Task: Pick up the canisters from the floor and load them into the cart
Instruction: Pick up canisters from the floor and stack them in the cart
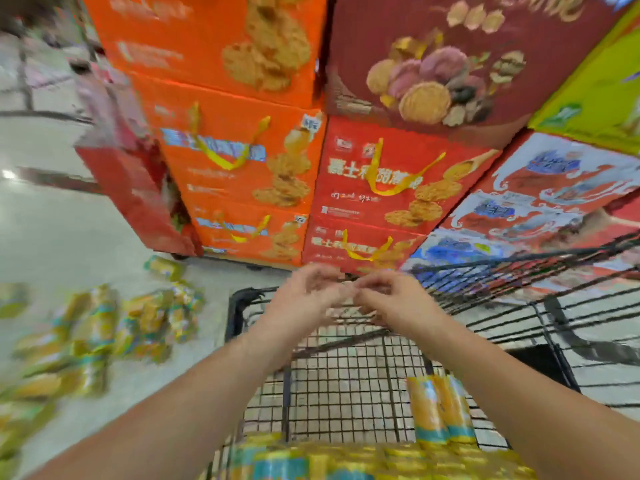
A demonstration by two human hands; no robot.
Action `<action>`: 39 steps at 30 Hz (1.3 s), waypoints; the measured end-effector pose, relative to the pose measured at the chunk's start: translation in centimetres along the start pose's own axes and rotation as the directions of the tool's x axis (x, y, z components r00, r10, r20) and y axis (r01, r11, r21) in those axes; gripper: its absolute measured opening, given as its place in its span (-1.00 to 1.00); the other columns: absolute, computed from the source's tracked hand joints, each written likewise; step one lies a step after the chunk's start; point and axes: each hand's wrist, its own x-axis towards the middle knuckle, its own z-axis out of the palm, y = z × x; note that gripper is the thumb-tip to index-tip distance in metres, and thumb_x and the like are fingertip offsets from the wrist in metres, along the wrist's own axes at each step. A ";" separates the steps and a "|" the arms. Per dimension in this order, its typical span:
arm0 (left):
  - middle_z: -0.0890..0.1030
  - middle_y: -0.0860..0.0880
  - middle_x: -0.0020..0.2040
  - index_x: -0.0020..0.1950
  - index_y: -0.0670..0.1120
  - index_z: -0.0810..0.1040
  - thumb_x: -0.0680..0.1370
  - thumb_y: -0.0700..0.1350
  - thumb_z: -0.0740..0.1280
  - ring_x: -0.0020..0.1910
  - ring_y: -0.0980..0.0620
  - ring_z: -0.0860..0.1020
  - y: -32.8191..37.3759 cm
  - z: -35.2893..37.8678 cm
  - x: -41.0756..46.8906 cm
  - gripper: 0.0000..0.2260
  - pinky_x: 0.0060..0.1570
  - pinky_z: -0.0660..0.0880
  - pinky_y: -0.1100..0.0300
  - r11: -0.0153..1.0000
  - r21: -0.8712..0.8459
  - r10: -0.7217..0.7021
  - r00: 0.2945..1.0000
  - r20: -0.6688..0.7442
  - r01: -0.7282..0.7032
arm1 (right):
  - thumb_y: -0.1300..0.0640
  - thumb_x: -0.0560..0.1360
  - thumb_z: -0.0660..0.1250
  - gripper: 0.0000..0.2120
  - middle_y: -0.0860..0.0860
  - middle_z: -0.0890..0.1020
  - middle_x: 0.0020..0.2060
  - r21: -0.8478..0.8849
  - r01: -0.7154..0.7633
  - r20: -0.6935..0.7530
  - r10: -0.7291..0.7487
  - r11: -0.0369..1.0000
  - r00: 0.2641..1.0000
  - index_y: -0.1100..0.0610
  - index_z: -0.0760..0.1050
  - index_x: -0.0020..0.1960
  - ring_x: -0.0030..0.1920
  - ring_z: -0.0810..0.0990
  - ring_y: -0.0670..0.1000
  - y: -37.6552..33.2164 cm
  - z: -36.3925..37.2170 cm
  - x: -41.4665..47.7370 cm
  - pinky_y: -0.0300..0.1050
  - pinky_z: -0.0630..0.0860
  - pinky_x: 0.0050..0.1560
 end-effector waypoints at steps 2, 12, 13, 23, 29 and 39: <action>0.65 -0.01 0.04 0.03 0.06 0.55 0.43 -0.02 0.49 0.05 0.01 0.62 1.4 -6.3 -2.2 -0.78 0.04 0.59 0.01 0.996 -0.045 0.081 0.996 -0.031 -0.083 | 0.07 0.50 0.42 -0.98 -0.02 0.70 -0.26 0.018 0.073 -0.041 -0.073 0.997 0.997 0.00 0.60 -0.07 -0.21 0.68 -0.04 -5.4 4.4 -1.1 -0.15 0.54 -0.23; 0.60 -0.13 0.00 0.02 0.03 0.55 0.44 -0.04 0.47 -0.07 0.02 0.59 -5.0 -41.5 -8.2 -0.80 -0.16 0.51 0.11 0.985 -0.172 -0.050 0.934 -0.354 -0.012 | 0.24 0.53 0.37 -0.92 0.08 0.64 -0.23 0.062 0.021 0.123 -0.029 0.998 0.992 0.13 0.57 0.02 -0.30 0.61 -0.10 -21.4 34.4 0.7 -0.16 0.53 -0.24; 0.60 -0.11 -0.01 0.03 0.03 0.56 0.40 0.01 0.47 -0.07 0.02 0.59 -6.4 -44.1 -8.5 -0.76 -0.17 0.51 0.11 0.985 -0.174 -0.084 0.922 -0.379 0.018 | 0.23 0.53 0.37 -0.92 0.08 0.64 -0.21 0.043 0.008 0.146 -0.014 0.999 0.989 0.11 0.56 0.01 -0.27 0.61 -0.07 -21.7 37.0 1.2 -0.15 0.53 -0.23; 0.58 -0.04 0.06 0.12 -0.01 0.49 0.45 -0.03 0.47 -0.06 0.06 0.58 -25.1 -53.3 -1.8 -0.71 -0.07 0.52 0.09 0.894 -0.333 -0.433 0.768 -0.472 0.299 | 0.08 0.51 0.40 -0.81 0.00 0.63 -0.08 -0.158 -0.228 0.131 0.250 0.961 0.959 0.07 0.54 0.11 -0.08 0.61 0.00 -12.4 53.5 12.7 -0.04 0.52 -0.03; 0.52 0.03 0.13 0.22 0.02 0.45 0.42 0.02 0.49 0.07 0.05 0.55 -35.9 -53.5 9.0 -0.57 0.16 0.52 -0.02 0.800 -0.447 -0.590 0.661 -0.465 0.400 | 0.05 0.47 0.42 -0.69 0.02 0.60 -0.03 -0.245 -0.307 0.081 0.335 0.920 0.939 0.10 0.51 0.17 -0.03 0.60 0.09 -2.5 61.1 26.4 0.01 0.53 0.05; 0.48 -0.07 0.29 0.44 -0.05 0.26 0.33 0.03 0.57 0.21 -0.07 0.51 -54.2 -51.2 28.8 -0.22 0.23 0.48 -0.06 0.650 -0.644 -0.748 0.488 -0.450 0.402 | -0.01 0.45 0.40 -0.40 0.14 0.47 0.26 -0.399 -0.245 0.027 0.278 0.884 0.960 0.10 0.29 0.41 0.23 0.52 0.19 14.0 72.8 43.6 -0.01 0.44 0.13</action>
